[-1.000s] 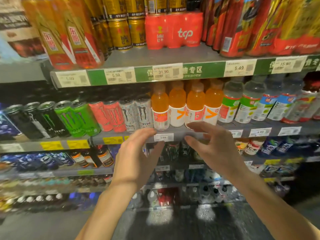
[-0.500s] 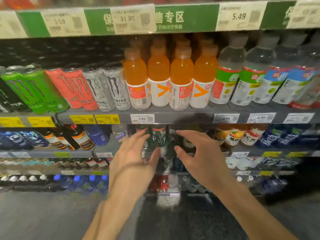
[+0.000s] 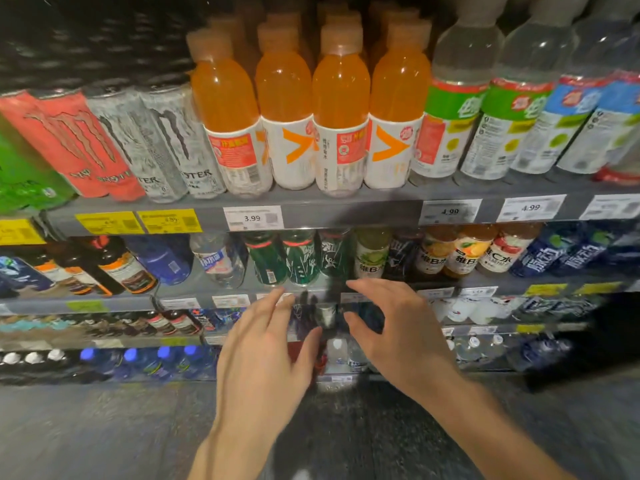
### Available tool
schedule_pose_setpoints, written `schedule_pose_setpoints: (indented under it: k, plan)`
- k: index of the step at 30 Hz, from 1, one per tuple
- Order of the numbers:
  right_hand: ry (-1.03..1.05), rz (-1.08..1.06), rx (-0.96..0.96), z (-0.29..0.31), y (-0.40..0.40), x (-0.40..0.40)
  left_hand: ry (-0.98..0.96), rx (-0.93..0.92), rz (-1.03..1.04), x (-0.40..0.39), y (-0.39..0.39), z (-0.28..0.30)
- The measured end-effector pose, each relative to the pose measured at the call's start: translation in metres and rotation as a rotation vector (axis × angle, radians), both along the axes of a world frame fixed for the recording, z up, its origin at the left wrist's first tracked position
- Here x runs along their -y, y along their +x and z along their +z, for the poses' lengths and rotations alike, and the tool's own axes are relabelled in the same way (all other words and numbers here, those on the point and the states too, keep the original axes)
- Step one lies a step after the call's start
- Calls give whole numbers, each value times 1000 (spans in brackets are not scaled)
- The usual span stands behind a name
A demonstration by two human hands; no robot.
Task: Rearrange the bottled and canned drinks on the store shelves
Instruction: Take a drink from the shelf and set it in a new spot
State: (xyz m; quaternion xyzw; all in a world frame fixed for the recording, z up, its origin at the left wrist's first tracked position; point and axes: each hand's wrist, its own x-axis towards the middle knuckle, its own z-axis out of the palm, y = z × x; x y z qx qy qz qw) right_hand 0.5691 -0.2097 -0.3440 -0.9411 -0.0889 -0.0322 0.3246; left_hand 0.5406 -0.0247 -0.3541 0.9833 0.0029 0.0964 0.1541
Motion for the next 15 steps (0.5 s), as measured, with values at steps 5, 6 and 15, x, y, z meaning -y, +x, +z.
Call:
schedule_pose_setpoints:
  k: [5, 6, 15]
  plan:
    - [47, -51, -17, -15, 1, -8, -44, 16, -54, -8, 6, -13]
    - [65, -76, -18, -17, 3, -9, -56, 22, -66, -10, 8, -15]
    - [121, -209, -54, -53, 28, 0, -111, -54, -104, -1, 29, -46]
